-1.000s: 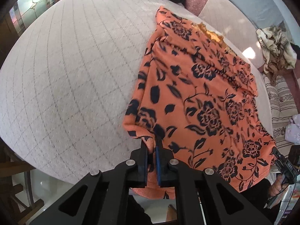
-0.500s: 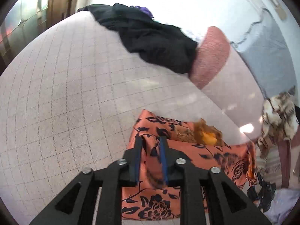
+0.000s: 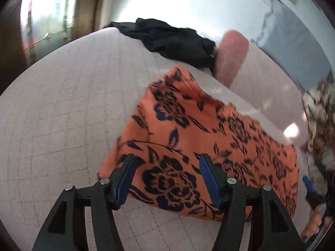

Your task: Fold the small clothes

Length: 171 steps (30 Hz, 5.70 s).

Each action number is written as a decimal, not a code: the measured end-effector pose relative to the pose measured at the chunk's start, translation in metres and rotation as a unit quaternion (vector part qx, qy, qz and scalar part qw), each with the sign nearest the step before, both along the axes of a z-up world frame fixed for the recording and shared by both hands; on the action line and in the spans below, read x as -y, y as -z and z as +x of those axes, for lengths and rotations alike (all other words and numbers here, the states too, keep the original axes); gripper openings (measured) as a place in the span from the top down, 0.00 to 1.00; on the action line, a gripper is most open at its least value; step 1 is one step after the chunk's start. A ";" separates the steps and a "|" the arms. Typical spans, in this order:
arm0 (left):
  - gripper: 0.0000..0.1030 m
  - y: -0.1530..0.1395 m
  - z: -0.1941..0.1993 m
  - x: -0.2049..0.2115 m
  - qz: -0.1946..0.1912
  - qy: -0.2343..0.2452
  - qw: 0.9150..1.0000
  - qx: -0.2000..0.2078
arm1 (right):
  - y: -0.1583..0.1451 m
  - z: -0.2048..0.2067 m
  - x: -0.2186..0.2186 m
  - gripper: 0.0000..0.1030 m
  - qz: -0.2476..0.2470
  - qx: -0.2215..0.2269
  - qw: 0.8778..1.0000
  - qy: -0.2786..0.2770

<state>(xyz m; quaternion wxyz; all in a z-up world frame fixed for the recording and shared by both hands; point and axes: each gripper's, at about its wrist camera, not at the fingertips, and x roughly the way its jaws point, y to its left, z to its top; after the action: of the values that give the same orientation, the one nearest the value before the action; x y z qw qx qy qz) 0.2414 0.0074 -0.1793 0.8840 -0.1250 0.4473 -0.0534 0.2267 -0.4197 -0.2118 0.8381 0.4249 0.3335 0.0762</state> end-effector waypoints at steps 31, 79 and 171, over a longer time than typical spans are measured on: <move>0.38 0.037 0.061 -0.090 0.005 -0.121 0.986 -0.119 | 0.064 0.190 -0.330 0.77 -0.144 -0.141 0.968 -0.150; 0.24 0.012 0.028 0.026 0.110 0.092 0.989 -0.017 | 0.026 -0.086 -0.151 0.75 -0.190 -0.073 0.966 -0.161; 0.17 0.046 -0.035 -0.073 -0.166 -0.040 0.977 -0.127 | 0.032 -0.153 -0.044 0.28 0.045 -0.147 0.988 0.012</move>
<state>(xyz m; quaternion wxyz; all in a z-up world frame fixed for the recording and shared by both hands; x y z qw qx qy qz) 0.2060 0.0802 -0.2250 0.7884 -0.2935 0.5353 -0.0754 0.0734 -0.3762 -0.2438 0.7609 0.4730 0.4439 0.0179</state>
